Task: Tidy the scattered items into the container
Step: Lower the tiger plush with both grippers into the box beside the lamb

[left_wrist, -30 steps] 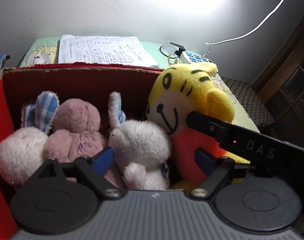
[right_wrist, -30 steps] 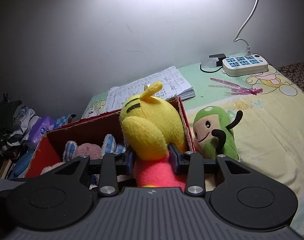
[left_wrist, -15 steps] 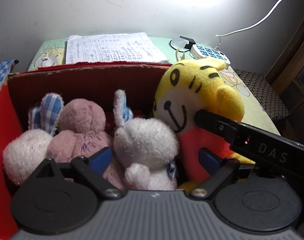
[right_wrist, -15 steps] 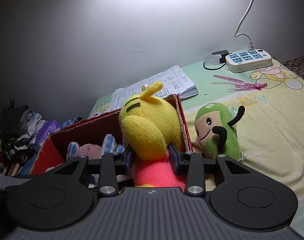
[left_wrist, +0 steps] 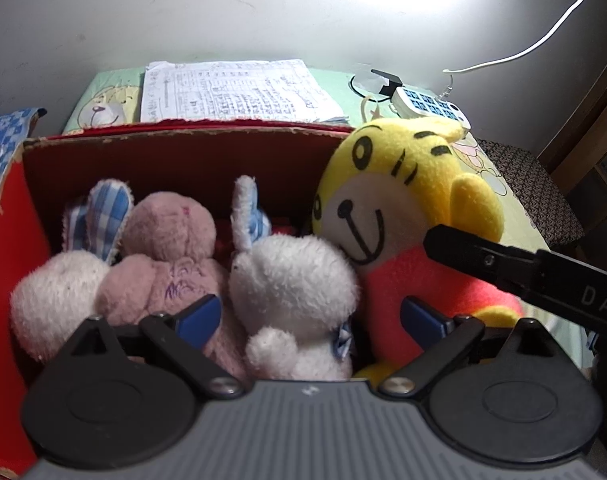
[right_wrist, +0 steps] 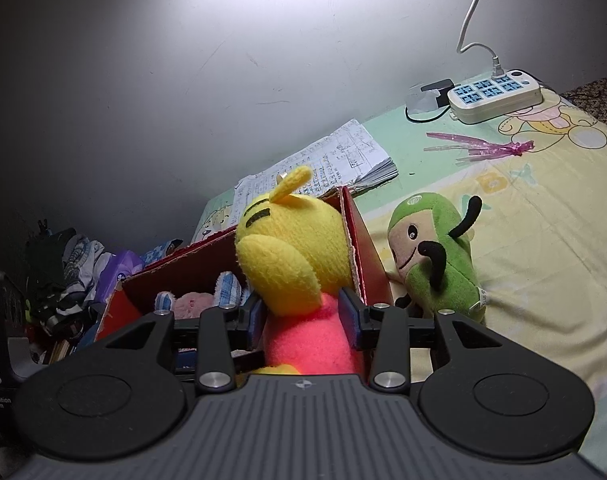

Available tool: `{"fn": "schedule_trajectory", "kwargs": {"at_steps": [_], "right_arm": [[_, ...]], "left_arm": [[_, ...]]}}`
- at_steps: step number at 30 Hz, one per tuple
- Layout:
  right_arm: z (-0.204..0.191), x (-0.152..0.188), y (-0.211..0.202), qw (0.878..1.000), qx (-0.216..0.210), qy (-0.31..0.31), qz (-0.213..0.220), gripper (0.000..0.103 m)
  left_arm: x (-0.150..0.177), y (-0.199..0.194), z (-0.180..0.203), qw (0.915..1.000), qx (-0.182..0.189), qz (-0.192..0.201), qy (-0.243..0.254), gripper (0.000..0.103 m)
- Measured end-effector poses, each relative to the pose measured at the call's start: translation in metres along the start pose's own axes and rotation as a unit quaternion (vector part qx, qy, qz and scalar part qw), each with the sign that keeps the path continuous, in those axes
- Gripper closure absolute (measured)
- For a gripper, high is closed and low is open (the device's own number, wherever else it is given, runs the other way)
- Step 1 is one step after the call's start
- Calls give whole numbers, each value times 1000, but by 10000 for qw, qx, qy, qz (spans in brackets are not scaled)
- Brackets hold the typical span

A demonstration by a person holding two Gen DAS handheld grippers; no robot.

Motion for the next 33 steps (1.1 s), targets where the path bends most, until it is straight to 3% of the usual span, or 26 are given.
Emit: {"fn": "schedule_trajectory", "kwargs": {"at_steps": [21, 33], "right_arm": [[11, -14, -29, 9977, -665, 157, 34, 62], [64, -40, -46, 9952, -845, 471, -120, 62]], "left_arm": [[-6, -40, 18, 9955, -897, 273, 100, 5], [-15, -44, 77, 9917, -1129, 555, 266, 9]]}}
Point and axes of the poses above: each gripper's, at about its wrist camera, not at the fingertips, and y roughly the way its jaws point, z to its right, x to its underside, the point moved 10 cm from there along y, roughly the way its jaws point, and after that the axes turned 4 degrees about y, right-handed, at the moved point
